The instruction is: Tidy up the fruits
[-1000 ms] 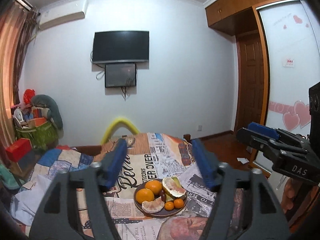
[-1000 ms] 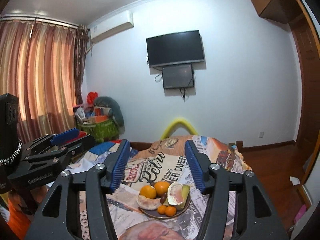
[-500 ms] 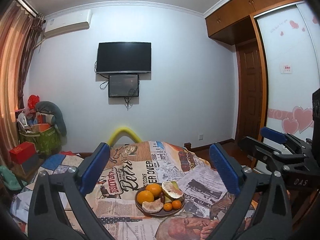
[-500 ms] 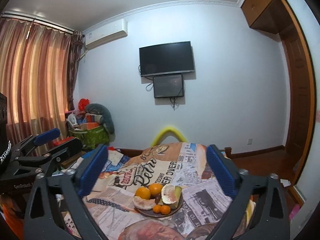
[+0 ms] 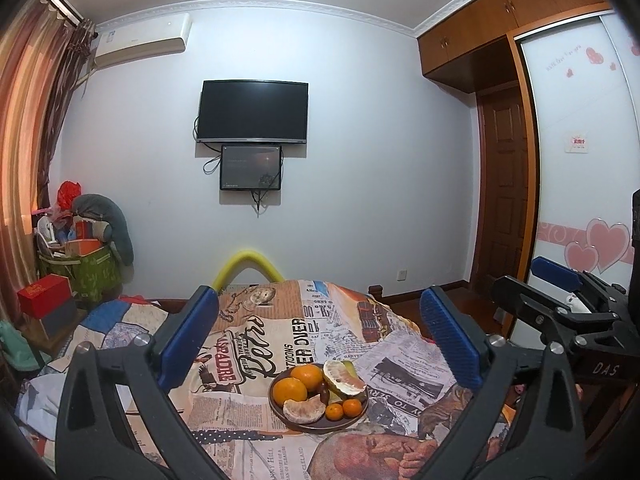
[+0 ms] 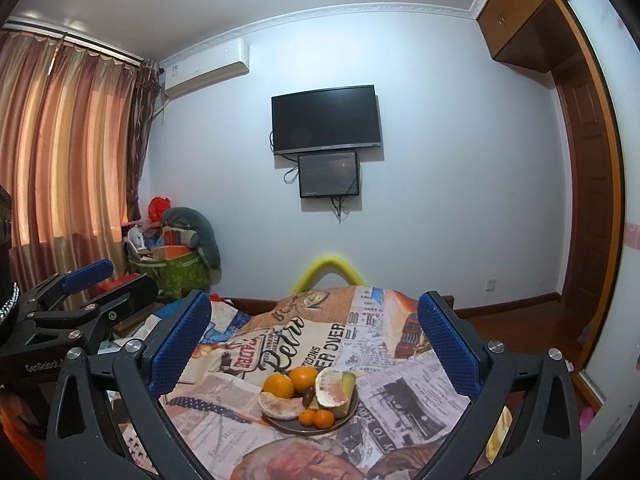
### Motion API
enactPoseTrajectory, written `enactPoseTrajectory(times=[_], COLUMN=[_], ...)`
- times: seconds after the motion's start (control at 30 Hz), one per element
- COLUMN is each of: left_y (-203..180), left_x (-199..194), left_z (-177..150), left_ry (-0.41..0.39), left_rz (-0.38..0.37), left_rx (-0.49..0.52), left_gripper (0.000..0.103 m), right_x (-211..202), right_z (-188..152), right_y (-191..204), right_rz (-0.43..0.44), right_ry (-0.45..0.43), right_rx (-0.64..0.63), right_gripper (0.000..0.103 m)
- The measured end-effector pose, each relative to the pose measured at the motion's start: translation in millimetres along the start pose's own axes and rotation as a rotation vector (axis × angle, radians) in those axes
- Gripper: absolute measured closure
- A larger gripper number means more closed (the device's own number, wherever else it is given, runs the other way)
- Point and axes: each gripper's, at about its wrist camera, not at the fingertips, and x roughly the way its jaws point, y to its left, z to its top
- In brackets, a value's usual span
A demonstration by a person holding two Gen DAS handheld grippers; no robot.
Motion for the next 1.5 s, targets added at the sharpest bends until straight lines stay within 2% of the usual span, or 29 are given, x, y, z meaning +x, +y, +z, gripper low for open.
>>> enactPoseTrajectory(times=[1.5], left_y=[-8.6], left_x=[-1.0], left_z=[2.4], left_ry=[0.009], left_rz=[-0.03], left_rx=[0.012], left_gripper=[0.0], right_x=[-7.4], right_z=[6.3], right_y=[-7.5], right_rz=[-0.012], right_ry=[-0.002], right_rx=[0.024], right_gripper=[0.0])
